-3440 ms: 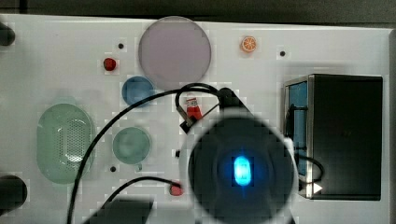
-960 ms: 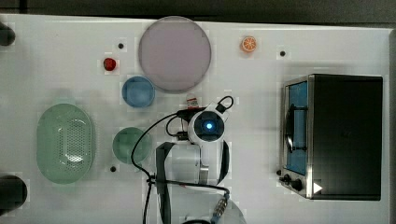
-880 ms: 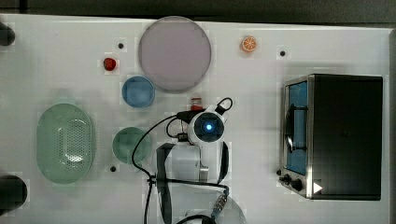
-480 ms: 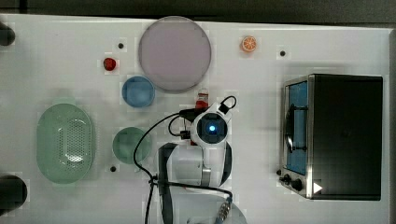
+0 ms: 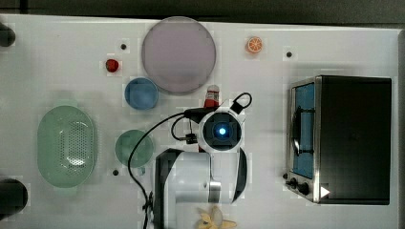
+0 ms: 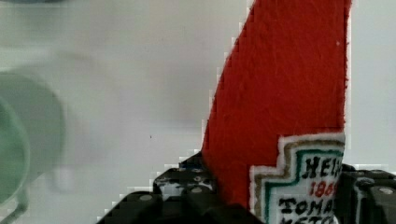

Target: Pick Ketchup from the table and place it in strainer.

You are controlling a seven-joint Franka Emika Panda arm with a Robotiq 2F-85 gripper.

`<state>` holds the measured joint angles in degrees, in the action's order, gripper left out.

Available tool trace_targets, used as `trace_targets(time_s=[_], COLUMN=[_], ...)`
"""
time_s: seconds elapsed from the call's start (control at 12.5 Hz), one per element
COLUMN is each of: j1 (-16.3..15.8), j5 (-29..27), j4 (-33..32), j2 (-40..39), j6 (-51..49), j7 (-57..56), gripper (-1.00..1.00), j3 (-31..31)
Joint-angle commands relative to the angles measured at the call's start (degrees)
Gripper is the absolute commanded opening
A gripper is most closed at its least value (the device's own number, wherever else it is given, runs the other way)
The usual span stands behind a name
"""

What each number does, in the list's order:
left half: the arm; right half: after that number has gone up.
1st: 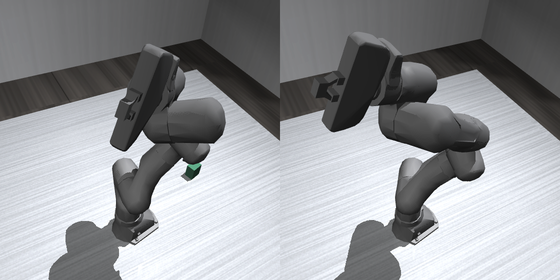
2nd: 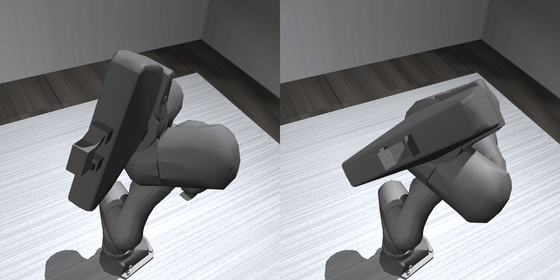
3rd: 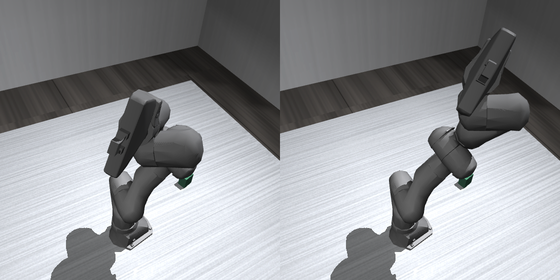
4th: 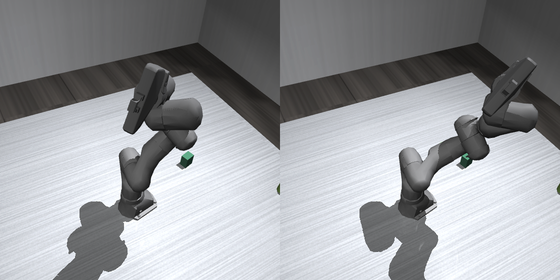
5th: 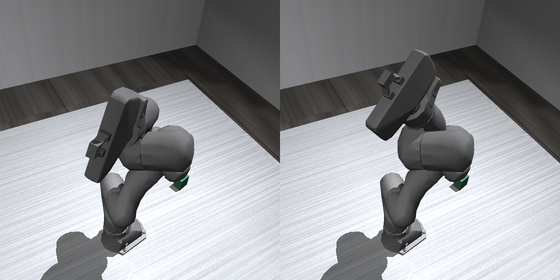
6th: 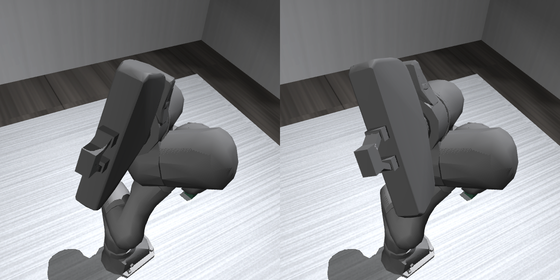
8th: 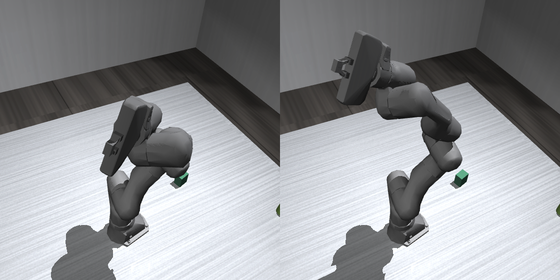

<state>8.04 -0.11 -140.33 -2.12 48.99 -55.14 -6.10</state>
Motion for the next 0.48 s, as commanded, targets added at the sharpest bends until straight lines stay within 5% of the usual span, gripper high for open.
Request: trace_targets(time_s=[0.08, 0.48], j1=[-0.9, -1.9], j5=[-0.6, -0.8], j4=[3.6, 11.8], j2=[8.2, 14.4], j6=[-9.9, -28.9], j7=[1.2, 11.2], gripper=[0.26, 0.26], j3=[-1.4, -8.7])
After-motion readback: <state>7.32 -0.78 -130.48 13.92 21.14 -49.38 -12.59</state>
